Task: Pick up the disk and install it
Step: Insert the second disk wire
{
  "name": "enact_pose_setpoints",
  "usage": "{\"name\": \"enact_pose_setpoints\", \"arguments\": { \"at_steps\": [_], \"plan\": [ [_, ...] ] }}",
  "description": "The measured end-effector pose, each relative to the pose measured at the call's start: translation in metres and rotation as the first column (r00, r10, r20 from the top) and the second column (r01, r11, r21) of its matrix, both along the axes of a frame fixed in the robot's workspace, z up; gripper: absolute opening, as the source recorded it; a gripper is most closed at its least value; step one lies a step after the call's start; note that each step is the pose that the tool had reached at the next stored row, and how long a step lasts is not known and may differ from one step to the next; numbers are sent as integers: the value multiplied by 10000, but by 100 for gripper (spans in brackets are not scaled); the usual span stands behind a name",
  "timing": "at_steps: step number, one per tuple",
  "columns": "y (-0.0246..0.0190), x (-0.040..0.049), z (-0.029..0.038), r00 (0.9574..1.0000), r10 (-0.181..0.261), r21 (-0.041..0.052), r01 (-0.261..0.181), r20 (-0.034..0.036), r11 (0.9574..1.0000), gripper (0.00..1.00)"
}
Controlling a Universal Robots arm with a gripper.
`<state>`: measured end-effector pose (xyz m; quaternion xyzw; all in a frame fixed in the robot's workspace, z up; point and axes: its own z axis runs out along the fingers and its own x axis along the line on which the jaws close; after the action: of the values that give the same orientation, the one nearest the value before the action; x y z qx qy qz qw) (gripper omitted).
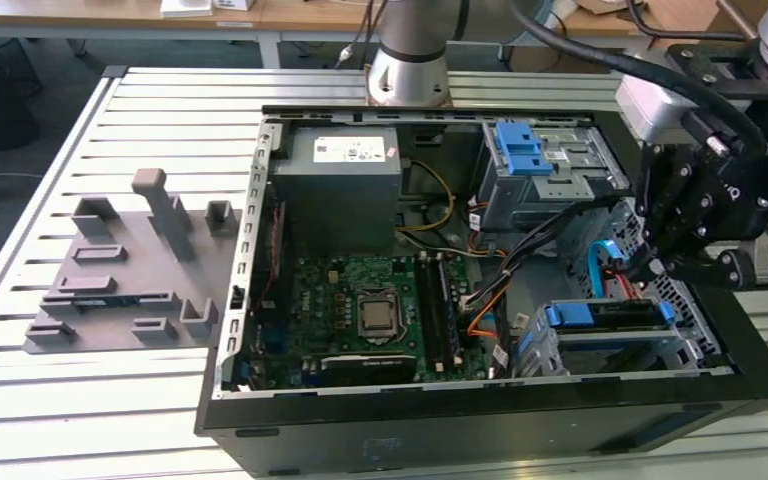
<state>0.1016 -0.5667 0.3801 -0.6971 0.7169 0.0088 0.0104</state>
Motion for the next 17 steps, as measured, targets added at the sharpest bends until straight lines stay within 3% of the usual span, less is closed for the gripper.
{"name": "enact_pose_setpoints", "arguments": {
  "at_steps": [7,14,17],
  "plan": [
    [87,0,15,10000,12,-2,-12,0,10000,11],
    [103,0,6,10000,13,-11,-13,0,10000,11],
    [106,0,-29,10000,13,-11,-13,0,10000,11]
  ]
}}
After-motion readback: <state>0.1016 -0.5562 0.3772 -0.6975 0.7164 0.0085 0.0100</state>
